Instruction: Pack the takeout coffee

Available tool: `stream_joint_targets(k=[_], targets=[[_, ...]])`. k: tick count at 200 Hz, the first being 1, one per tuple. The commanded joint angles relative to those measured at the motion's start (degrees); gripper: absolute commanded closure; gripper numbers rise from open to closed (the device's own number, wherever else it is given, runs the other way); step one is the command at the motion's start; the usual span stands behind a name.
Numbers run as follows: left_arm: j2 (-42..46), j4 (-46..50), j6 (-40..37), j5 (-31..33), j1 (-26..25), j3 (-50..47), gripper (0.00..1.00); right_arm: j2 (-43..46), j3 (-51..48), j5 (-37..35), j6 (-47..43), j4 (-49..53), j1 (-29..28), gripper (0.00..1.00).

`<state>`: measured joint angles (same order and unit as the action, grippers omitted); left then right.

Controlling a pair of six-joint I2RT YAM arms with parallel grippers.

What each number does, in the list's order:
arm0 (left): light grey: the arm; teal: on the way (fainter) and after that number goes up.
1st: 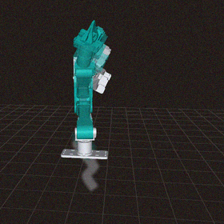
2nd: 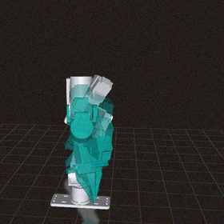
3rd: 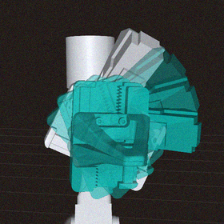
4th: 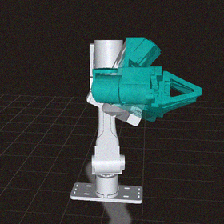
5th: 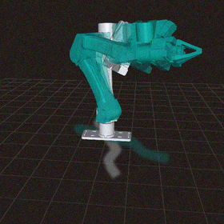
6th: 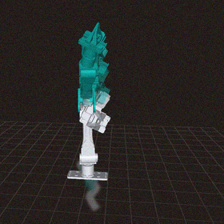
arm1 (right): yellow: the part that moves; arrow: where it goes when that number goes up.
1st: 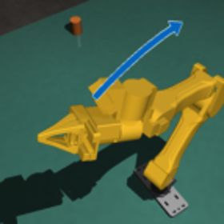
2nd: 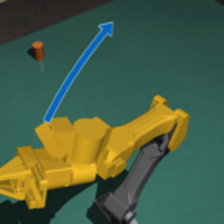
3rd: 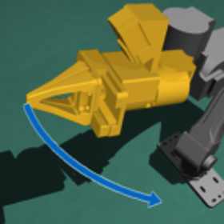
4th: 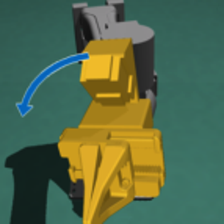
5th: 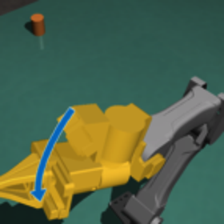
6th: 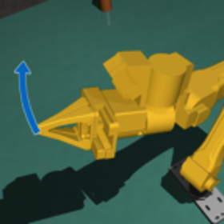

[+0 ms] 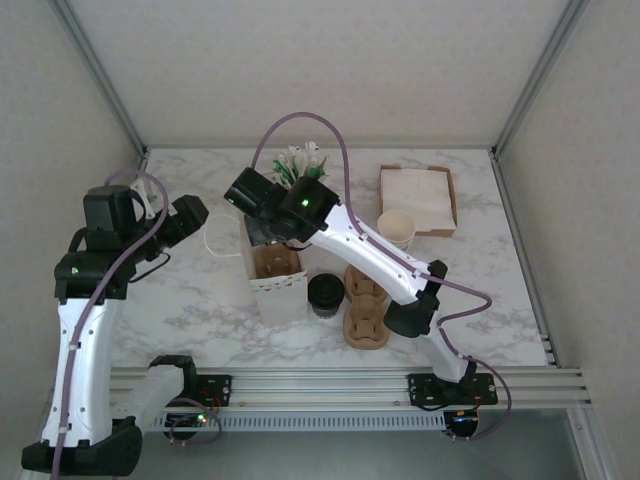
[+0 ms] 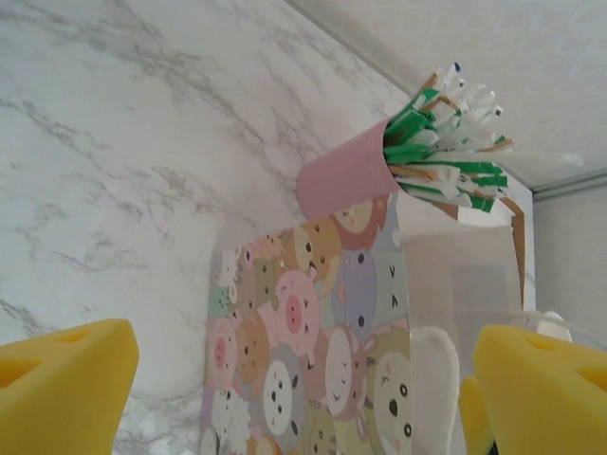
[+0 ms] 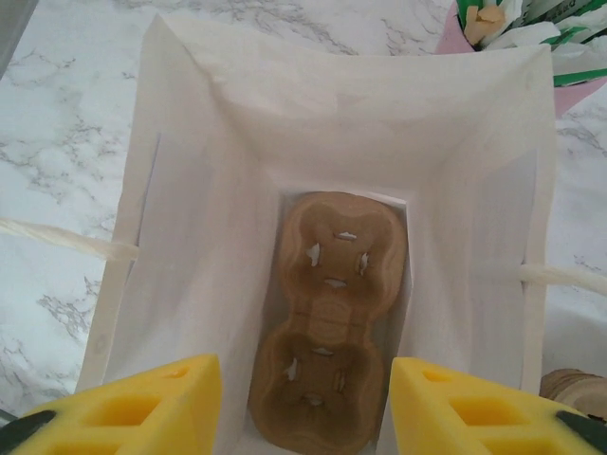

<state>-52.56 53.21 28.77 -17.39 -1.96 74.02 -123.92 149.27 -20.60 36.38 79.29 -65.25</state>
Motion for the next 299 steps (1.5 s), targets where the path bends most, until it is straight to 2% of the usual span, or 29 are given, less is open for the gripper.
stream_joint_targets(k=[1,46,107,130,156,187,246,279,299], targets=[[1.1,0.2,2.7,-3.0,-1.1,-1.2,0.09,3.6,-1.7,-2.3,0.2,0.9,-0.5,0.50],[1.1,-1.8,3.7,-5.9,-2.9,-1.9,0.13,4.0,-3.9,-2.5,1.3,0.8,-0.7,0.50],[-0.5,-2.3,3.1,-5.9,-5.7,-1.3,0.17,3.9,-4.7,-3.3,1.6,1.2,-0.8,0.51],[-1.6,-2.8,2.9,-5.9,-6.5,-0.9,0.22,4.1,-4.9,-3.5,1.5,1.2,-0.8,0.51],[-2.4,-2.5,2.8,-4.9,-7.7,-0.5,0.31,5.1,-5.2,-4.1,0.9,0.6,-1.0,0.52],[-2.6,-3.1,3.0,-3.9,-8.5,-0.6,0.40,8.1,-6.4,-4.9,-3.1,-2.6,-2.0,0.50],[-3.6,-3.0,2.8,-3.6,-10.0,0.1,0.46,16.5,-12.2,-6.2,-6.5,-8.5,-3.6,0.45],[-3.8,-1.4,3.7,-0.1,-10.2,1.3,0.66,22.1,-19.8,-12.0,-5.8,-9.2,-3.5,0.44],[-2.9,0.9,6.2,6.0,-10.4,2.4,0.89,26.0,-25.2,-15.9,-4.6,-9.5,-3.6,0.43]])
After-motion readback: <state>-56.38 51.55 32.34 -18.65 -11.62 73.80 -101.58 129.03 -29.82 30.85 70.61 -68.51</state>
